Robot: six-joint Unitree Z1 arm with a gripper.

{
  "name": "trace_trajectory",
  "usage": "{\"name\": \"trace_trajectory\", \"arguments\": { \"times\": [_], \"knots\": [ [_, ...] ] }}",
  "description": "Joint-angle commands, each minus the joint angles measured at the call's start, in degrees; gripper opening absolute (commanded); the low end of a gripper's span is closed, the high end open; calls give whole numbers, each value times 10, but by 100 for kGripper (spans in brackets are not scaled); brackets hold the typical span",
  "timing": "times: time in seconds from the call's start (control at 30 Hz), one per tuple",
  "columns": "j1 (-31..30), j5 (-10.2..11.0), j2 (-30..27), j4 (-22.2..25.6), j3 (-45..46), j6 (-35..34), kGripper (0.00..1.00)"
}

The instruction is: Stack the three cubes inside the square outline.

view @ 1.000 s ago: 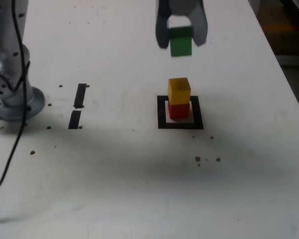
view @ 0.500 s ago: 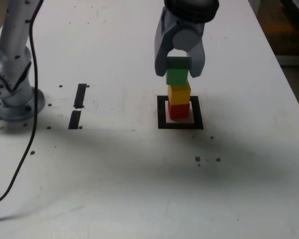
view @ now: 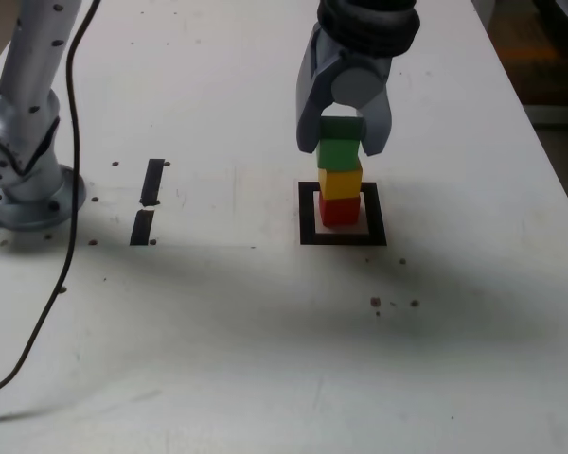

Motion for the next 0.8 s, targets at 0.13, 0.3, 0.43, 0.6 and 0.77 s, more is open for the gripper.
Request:
{"name": "trace_trajectory", "arguments": {
  "times": [0.13,0.3,0.43,0.6,0.77],
  "knots": [
    [0,-1,7,-5,9,-2,85],
    [0,6,-4,-6,16,-15,97],
    [0,11,-42,7,15,-22,100],
    [0,4,-134,25,33,-18,100],
    [0,-3,-257,23,121,-3,100]
  ]
}}
